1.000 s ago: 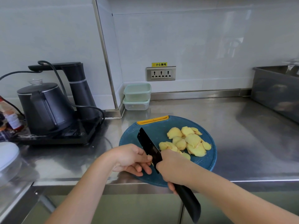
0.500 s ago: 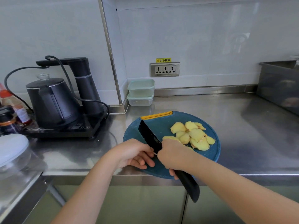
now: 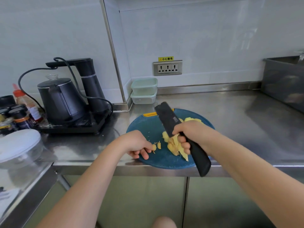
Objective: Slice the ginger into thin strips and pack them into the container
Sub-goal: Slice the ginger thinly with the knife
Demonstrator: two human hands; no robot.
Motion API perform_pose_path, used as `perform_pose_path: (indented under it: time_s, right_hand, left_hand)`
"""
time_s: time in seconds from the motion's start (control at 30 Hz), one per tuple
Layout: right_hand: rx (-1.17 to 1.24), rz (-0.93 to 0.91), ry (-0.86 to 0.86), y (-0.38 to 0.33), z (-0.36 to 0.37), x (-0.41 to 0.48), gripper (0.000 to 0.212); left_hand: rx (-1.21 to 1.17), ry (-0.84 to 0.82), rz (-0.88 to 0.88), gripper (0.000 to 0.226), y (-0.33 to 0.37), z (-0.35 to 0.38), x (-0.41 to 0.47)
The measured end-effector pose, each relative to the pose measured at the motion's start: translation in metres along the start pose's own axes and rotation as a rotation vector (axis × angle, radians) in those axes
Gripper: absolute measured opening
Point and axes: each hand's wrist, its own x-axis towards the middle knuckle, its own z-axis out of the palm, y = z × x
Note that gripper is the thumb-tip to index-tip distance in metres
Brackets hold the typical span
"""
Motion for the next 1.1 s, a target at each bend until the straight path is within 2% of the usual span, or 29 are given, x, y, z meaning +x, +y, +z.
perform_pose_path:
  time_s: [0.1,0.2,0.27,0.37,0.5,0.6,0.73,0.9,0.97,1.1]
  right_hand:
    - [0.101,-0.050,0.077,-0.002,-0.018,0.002,0.025]
    - [0.026,-0.086,0.157,-0.002,-0.038,0.005,0.021]
    - [-0.164,-0.151,0.259,0.000,-0.054,0.010,0.015]
    - [-0.597,-0.226,0.452,0.010,-0.082,0.019,0.009]
    - [-0.786,-0.189,0.503,0.027,-0.105,0.032,0.009]
    - [-0.856,-0.167,0.483,0.039,-0.108,0.042,0.006]
    - [-0.870,-0.174,0.469,0.047,-0.104,0.051,0.003]
    - [-0.892,-0.203,0.443,0.046,-0.098,0.059,0.003]
    - [-0.890,-0.208,0.440,0.045,-0.098,0.061,0.003]
    - [-0.889,-0.210,0.433,0.046,-0.099,0.062,0.003]
  left_hand:
    - [0.003,0.048,-0.019,0.020,0.004,0.001,-0.001]
    - [-0.018,0.140,-0.003,0.029,0.005,0.008,0.001]
    - [0.049,0.252,0.013,0.040,0.006,0.013,0.004]
    - [0.197,0.365,0.020,0.045,0.011,0.018,0.004]
    - [0.193,0.472,0.187,0.053,0.019,0.031,-0.005]
    - [0.181,0.443,0.325,0.063,0.022,0.051,-0.009]
    - [0.224,0.414,0.524,0.059,0.014,0.051,-0.013]
    - [0.448,0.336,0.649,0.062,0.016,0.035,-0.007]
    - [0.484,0.302,0.688,0.058,0.020,0.037,-0.003]
    - [0.496,0.259,0.706,0.036,0.031,0.037,0.004]
